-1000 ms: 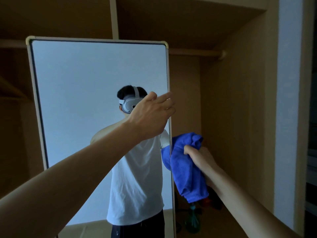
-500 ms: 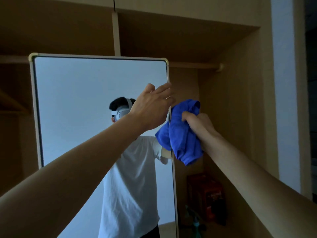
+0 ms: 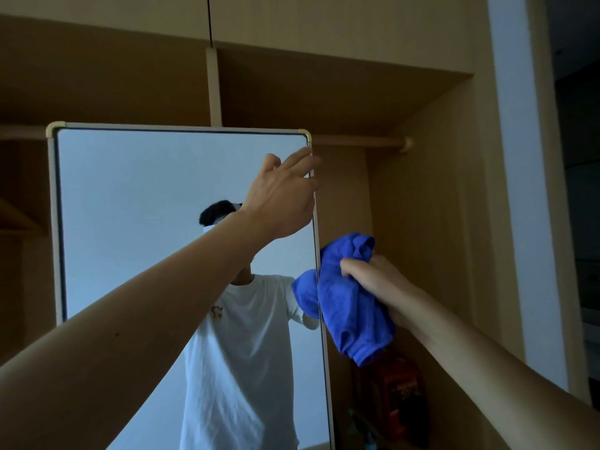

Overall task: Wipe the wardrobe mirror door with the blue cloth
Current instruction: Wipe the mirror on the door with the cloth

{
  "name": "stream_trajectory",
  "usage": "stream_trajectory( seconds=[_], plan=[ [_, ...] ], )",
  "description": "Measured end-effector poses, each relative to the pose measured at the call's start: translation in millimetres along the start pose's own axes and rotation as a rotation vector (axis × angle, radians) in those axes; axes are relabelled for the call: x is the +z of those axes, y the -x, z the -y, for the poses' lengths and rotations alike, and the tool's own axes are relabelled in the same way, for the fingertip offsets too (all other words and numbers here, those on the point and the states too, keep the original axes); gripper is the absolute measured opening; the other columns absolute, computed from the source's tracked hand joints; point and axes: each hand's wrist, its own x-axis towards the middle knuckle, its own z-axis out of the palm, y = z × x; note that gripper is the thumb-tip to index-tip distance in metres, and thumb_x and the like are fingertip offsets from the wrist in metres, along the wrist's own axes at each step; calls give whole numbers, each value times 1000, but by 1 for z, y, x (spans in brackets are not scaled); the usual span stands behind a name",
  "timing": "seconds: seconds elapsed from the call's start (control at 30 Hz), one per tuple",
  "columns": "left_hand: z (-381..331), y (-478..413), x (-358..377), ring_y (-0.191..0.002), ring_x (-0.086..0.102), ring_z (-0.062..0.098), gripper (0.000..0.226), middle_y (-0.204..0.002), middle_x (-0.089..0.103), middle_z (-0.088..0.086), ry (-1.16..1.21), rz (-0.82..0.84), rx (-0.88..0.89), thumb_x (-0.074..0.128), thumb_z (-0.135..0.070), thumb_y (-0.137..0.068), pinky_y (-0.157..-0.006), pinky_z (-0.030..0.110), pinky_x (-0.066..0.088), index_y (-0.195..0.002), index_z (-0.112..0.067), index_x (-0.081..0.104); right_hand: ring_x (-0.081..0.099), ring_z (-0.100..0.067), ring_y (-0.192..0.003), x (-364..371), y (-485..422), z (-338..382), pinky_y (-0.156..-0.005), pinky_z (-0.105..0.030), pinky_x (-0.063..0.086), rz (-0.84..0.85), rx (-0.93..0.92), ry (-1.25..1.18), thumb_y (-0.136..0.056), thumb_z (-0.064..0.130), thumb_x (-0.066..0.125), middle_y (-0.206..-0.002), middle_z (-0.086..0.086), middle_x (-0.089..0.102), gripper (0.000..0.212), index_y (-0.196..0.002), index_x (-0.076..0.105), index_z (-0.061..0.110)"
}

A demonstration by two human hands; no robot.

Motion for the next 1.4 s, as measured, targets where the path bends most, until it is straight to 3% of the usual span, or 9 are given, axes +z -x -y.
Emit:
stream_trajectory(
  seconds=[0.13,0.33,0.43,0.57,0.67,0.93,1.03,1.17,1.4],
  plan=[
    [6,-10,-9,-155,19,19,36,-166,26,1,50,-45,-41,43,-32,-103,-102,44,30,-129,-28,67,28,-8,-38,0,-6,11,-42,-22,26,-43,-5,-80,-78,11,53,-46,10,27,42,-51,26,27],
    [25,-17,-18,-157,13,21,40,-169,20,3,93,-15,-87,35,-39,-107,-113,48,26,-142,-40,54,32,-10,-43,-3,-24,51,-45,-23,28,-115,-102,-153,-75,11,56,-48,9,30,35,-56,30,25],
    [29,-20,-21,-152,25,26,42,-163,30,8,62,-1,-115,33,-42,-108,-110,48,27,-146,-42,49,39,-14,-50,-5,-32,75,-51,-27,32,-166,-147,-170,-76,12,59,-53,6,36,25,-64,38,22],
    [28,-27,-21,-130,49,29,44,-144,51,6,12,-41,-144,35,-35,-104,-94,44,31,-147,-34,44,40,-13,-50,-8,-41,100,-50,-26,32,-190,-244,-223,-80,13,59,-55,5,37,24,-68,40,21],
    [27,-30,-21,-128,49,26,47,-141,53,1,115,-48,-202,35,-32,-105,-97,42,30,-152,-35,38,40,-13,-50,-10,-42,96,-51,-26,33,-164,-279,-234,-84,12,58,-55,5,38,28,-66,38,21],
    [28,-30,-22,-134,48,21,49,-150,51,-1,198,-91,-271,36,-23,-105,-103,40,29,-154,-22,41,31,-9,-41,-15,-37,58,-46,-24,27,-32,-116,0,-80,12,54,-48,8,30,37,-55,30,25],
    [26,-31,-24,-136,47,21,49,-151,51,-1,227,-84,-291,36,-22,-105,-107,42,30,-154,-21,42,31,-9,-41,-14,-41,73,-44,-22,27,-100,-167,1,-79,9,54,-47,8,29,36,-57,30,24],
    [24,-32,-25,-138,45,21,53,-152,50,-1,284,-80,-316,38,-19,-103,-110,43,28,-156,-21,39,43,-15,-50,-16,-50,109,-49,-25,34,-188,-236,-25,-82,14,59,-52,5,40,26,-64,41,21],
    [23,-34,-29,-135,48,25,53,-146,55,2,379,-82,-347,38,-21,-103,-111,45,27,-156,-21,37,59,-23,-63,-23,-69,163,-57,-31,42,-335,-351,188,-80,30,62,-65,-1,56,19,-71,50,19]
  ],
)
